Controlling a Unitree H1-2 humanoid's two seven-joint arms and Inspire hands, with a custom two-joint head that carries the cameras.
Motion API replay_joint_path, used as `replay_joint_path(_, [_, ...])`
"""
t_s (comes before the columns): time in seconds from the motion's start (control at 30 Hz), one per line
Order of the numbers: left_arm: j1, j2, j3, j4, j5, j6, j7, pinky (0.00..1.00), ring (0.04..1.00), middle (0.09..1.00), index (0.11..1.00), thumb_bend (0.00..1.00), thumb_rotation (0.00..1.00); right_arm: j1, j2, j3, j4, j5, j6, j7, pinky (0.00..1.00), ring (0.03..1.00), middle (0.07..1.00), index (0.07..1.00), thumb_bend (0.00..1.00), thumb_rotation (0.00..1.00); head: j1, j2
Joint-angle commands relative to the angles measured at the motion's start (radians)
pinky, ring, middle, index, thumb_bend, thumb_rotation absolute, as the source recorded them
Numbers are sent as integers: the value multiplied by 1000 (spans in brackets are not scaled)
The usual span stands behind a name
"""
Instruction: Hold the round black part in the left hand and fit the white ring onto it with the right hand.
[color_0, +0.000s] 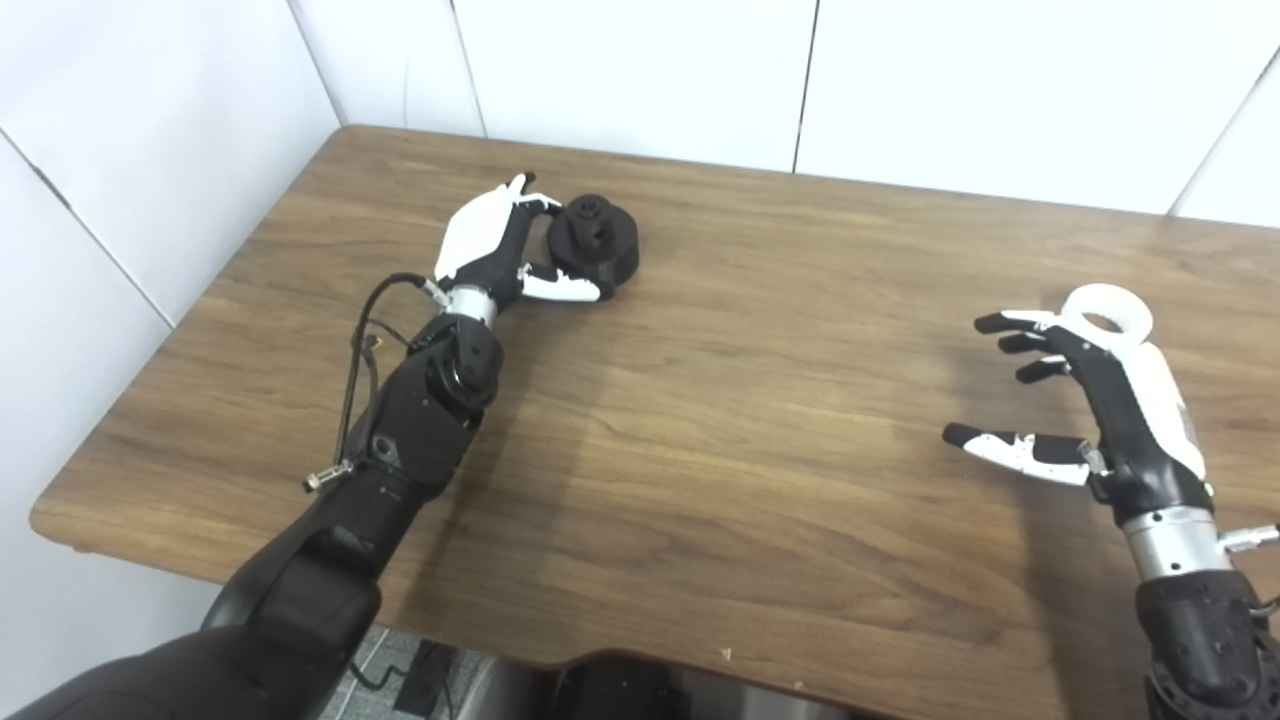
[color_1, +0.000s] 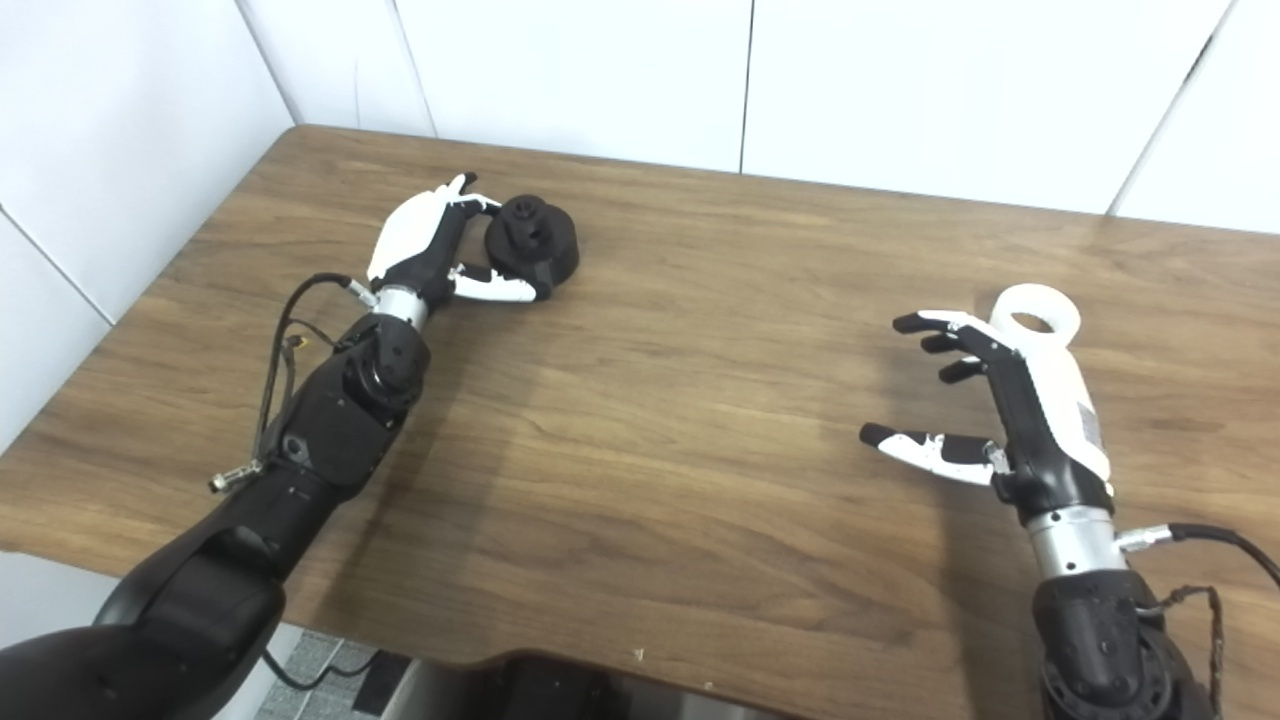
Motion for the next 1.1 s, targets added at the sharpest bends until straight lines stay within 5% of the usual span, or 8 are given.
replay_joint_path(0.0, [-37, 11, 6, -30, 2, -16, 20, 1000, 1000, 1000, 646, 885, 293, -30, -7, -13, -28, 4, -14, -11, 600, 723, 777, 708, 753, 128, -1, 0])
replay_joint_path(0.37, [-9, 10, -65, -74, 70, -36, 28, 1000, 1000, 1000, 616, 889, 269, -42, -7, -18, -25, 13, -13, -7, 601, 721, 779, 710, 751, 123, -12, 1])
replay_joint_path(1.07, [100, -66, -140, -199, 40, -101, -29, 1000, 1000, 1000, 611, 902, 276, -53, -10, -23, -26, 6, -14, -7, 581, 696, 772, 727, 752, 151, -25, 5])
